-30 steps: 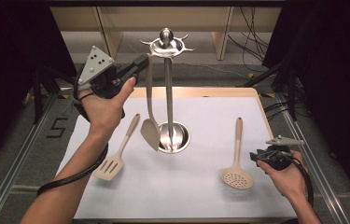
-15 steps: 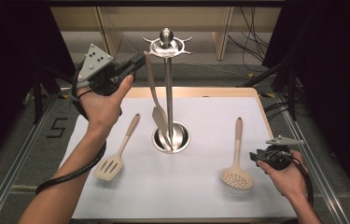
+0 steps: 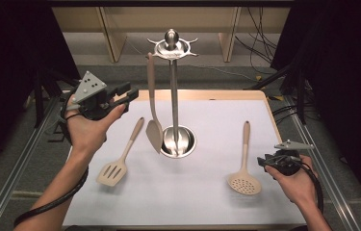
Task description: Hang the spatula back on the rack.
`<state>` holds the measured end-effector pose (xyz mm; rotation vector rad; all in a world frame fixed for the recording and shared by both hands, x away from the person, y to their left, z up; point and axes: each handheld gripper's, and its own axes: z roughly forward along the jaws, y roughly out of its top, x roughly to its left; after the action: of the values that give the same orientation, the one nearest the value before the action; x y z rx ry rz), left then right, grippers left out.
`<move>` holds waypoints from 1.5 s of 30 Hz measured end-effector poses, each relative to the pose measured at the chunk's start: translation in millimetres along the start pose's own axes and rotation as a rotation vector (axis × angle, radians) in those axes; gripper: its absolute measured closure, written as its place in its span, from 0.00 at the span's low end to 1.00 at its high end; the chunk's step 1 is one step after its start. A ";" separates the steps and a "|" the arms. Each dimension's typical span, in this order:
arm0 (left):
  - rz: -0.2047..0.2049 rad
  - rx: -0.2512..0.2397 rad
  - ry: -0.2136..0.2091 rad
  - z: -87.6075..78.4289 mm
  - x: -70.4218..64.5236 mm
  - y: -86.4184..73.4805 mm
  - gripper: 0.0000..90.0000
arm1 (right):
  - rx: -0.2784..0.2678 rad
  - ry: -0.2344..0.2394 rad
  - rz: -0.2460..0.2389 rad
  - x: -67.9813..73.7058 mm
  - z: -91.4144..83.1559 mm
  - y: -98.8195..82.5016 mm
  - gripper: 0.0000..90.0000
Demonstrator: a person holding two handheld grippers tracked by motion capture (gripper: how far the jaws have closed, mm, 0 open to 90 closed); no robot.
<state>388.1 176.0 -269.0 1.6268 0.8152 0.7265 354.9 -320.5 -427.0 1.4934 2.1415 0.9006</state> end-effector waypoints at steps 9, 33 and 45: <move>0.106 0.407 -0.007 16.5 31.6 -51.8 0.67 | 0.002 0.001 -0.030 -2.3 0.6 0.2 0.71; -0.010 0.893 0.023 74.4 58.0 -142.0 0.69 | 0.030 0.003 -0.003 -0.8 -0.4 -1.3 0.71; -0.033 0.999 0.024 91.6 58.8 -166.6 0.69 | 0.035 0.002 -0.002 -0.7 -0.5 -1.6 0.71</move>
<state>473.7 196.7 -447.5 2.4655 1.3367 0.2964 353.8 -321.7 -427.8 1.5074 2.1700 0.8692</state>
